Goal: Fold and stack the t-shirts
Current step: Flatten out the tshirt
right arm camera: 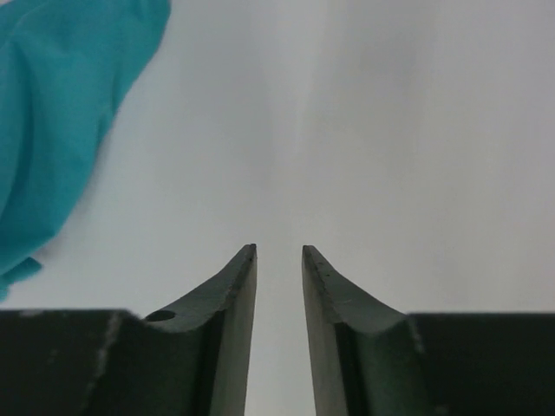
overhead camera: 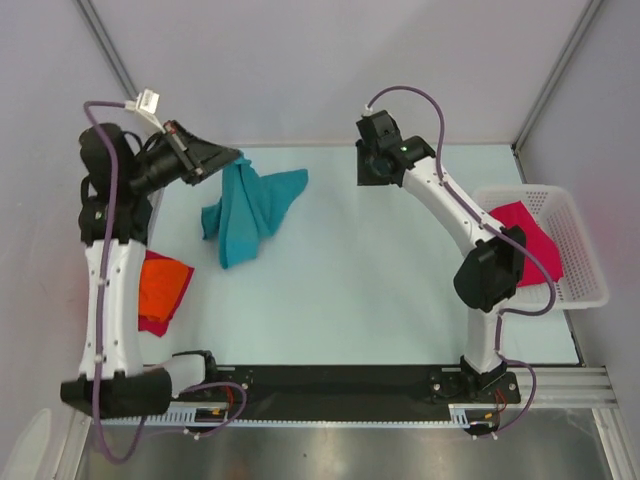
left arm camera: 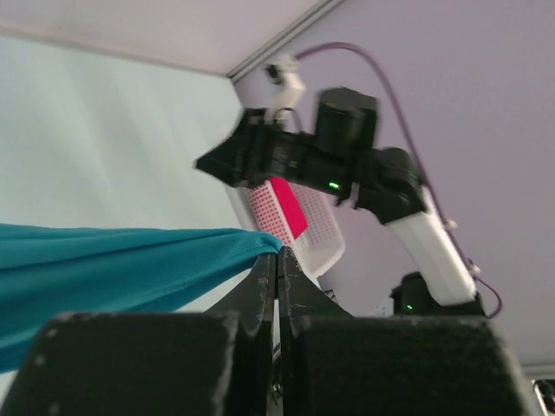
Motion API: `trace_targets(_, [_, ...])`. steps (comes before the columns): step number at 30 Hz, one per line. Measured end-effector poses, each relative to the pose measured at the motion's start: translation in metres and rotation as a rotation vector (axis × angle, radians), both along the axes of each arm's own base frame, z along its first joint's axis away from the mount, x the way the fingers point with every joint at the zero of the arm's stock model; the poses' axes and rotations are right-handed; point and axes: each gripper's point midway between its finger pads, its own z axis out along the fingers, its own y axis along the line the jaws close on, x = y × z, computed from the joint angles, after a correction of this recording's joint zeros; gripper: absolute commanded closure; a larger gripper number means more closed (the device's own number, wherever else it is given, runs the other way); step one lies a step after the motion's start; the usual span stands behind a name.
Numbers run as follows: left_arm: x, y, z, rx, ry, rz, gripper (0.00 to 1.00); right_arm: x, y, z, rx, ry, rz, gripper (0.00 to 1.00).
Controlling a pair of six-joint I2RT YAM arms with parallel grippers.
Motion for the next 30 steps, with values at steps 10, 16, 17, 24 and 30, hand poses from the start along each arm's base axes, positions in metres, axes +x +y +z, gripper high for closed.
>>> trace_targets(10, [-0.088,-0.003,0.018,-0.020,-0.125,0.054,1.00,0.009,0.088,-0.037,0.498,0.165,0.259,0.64])
trace_targets(16, [-0.084,0.000,-0.072,0.005,0.102,0.099,1.00,0.026,0.112,-0.030,0.693,0.203,0.327,0.66])
trace_targets(17, [-0.083,0.001,-0.085,0.009,0.138,0.104,1.00,0.027,0.116,-0.028,0.701,0.201,0.341,0.65])
trace_targets(24, [-0.058,0.003,-0.112,0.015,0.237,0.121,1.00,0.019,0.131,-0.020,0.717,0.203,0.391,0.65])
trace_targets(30, [-0.043,-0.013,-0.094,-0.038,0.180,0.058,1.00,0.025,0.125,-0.010,0.725,0.192,0.388,0.64])
